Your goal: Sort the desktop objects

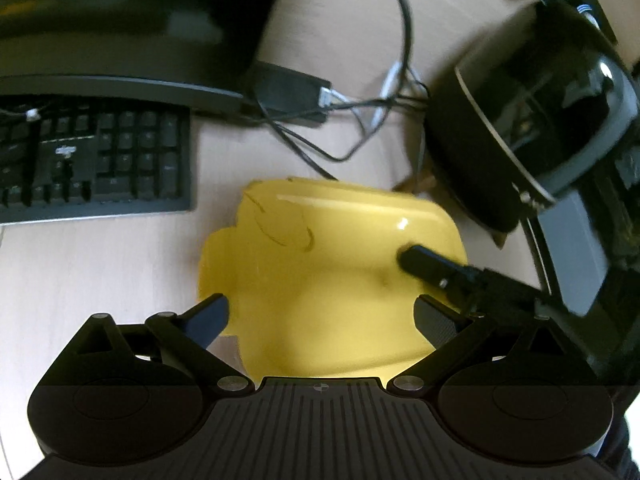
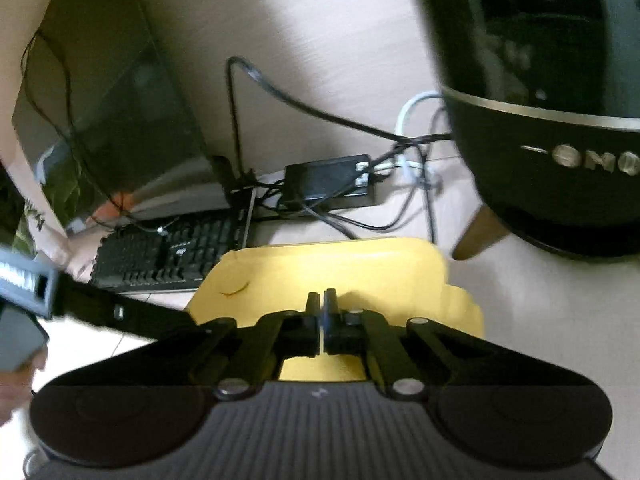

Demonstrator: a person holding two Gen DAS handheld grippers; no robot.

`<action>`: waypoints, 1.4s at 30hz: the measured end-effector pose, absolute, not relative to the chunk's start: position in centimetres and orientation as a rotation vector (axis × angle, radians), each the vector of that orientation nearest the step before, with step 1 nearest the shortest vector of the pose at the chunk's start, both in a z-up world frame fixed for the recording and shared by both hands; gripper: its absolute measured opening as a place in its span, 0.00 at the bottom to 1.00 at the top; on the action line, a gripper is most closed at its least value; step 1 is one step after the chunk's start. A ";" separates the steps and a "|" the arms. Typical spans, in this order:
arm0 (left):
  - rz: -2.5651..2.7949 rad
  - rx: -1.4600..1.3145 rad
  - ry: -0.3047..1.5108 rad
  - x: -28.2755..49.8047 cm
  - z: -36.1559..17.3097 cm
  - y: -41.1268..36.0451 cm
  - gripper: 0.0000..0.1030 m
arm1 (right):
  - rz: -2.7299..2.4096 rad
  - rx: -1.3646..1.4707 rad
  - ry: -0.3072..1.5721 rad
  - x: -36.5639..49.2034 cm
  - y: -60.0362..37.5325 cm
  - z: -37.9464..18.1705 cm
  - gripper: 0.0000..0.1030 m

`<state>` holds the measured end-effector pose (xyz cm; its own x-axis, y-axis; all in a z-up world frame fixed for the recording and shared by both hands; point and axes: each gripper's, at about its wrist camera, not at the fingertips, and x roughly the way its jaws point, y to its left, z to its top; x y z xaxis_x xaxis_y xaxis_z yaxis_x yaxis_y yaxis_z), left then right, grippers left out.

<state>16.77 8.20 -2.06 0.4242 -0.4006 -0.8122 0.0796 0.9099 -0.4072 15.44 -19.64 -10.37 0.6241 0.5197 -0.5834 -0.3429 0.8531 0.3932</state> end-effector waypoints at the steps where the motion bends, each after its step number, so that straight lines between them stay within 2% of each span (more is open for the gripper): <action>1: -0.313 -0.337 1.094 16.5 -1.9 8.2 0.98 | 0.505 0.187 0.731 15.2 -18.9 -10.1 0.00; 2: -0.319 -0.344 1.091 16.3 -1.8 8.2 0.98 | 0.509 0.149 0.730 15.0 -18.6 -9.8 0.01; 6: -0.343 -0.373 1.081 15.3 -1.3 8.4 0.98 | 0.457 0.274 0.692 12.6 -22.2 -7.4 0.27; 8: -0.355 -0.388 1.076 14.8 -1.0 8.4 0.98 | 0.404 0.264 0.669 11.3 -23.8 -6.5 0.29; 15: -0.494 -0.532 1.103 15.7 -1.8 7.2 0.98 | 0.458 0.289 0.733 10.4 -23.4 -8.0 0.29; 17: -0.494 -0.538 1.136 16.3 -2.5 6.8 0.98 | 0.454 0.276 0.750 10.5 -22.8 -9.2 0.13; 18: -0.486 -0.530 1.152 16.4 -2.8 6.6 0.98 | 0.461 0.290 0.756 10.4 -22.7 -9.8 0.00; 29: -0.467 -0.538 1.145 16.9 -4.0 6.6 0.98 | 0.496 0.283 0.751 11.4 -21.8 -10.9 0.00; 36: -0.264 -0.242 1.067 13.1 -0.6 4.9 0.98 | 0.502 0.269 0.781 11.3 -21.6 -10.4 0.00; 42: -0.191 -0.185 1.084 10.0 0.2 4.4 0.98 | 0.475 0.222 0.786 10.7 -20.7 -10.1 0.00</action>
